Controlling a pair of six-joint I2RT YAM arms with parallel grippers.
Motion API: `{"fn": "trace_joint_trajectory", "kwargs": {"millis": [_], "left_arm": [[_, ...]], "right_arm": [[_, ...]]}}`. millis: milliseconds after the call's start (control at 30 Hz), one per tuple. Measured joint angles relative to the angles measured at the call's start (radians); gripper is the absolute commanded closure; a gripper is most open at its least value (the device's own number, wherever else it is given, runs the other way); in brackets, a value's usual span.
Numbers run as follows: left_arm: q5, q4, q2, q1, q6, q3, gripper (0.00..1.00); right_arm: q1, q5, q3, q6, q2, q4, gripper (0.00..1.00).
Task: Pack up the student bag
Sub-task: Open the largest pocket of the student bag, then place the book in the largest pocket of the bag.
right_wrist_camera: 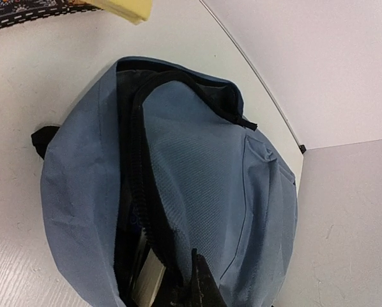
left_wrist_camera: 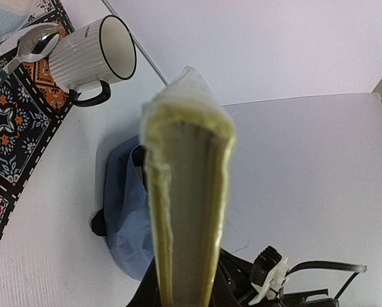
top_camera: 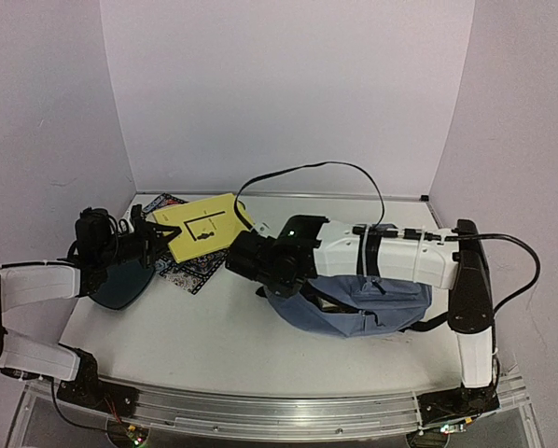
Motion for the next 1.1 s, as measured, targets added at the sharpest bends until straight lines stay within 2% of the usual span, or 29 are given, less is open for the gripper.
{"fn": "trace_joint_trajectory", "kwargs": {"millis": [300,433,500,567,667,833,1100], "left_arm": [[0.077,-0.002,-0.018,-0.005,-0.032,-0.003,1.0],[0.091,-0.008,-0.017,-0.051,-0.05,-0.002,1.0],[0.103,-0.011,0.002,-0.132,-0.061,0.0,1.0],[0.104,-0.014,0.014,-0.164,-0.064,0.003,1.0],[0.111,-0.043,0.056,-0.237,-0.067,0.04,1.0],[0.111,-0.043,0.122,-0.275,-0.066,0.115,1.0],[0.143,-0.035,0.347,-0.364,-0.037,0.292,1.0]], "right_arm": [[-0.03,0.014,-0.016,0.083,-0.117,-0.009,1.0],[-0.033,0.021,-0.034,0.089,-0.165,0.008,1.0],[-0.033,0.02,-0.043,0.084,-0.193,0.043,1.0],[-0.033,0.02,-0.05,0.08,-0.204,0.064,1.0],[-0.033,0.015,-0.075,0.058,-0.232,0.136,1.0],[-0.033,-0.003,-0.099,0.035,-0.247,0.202,1.0],[-0.033,-0.071,-0.169,-0.001,-0.297,0.301,1.0]]}}
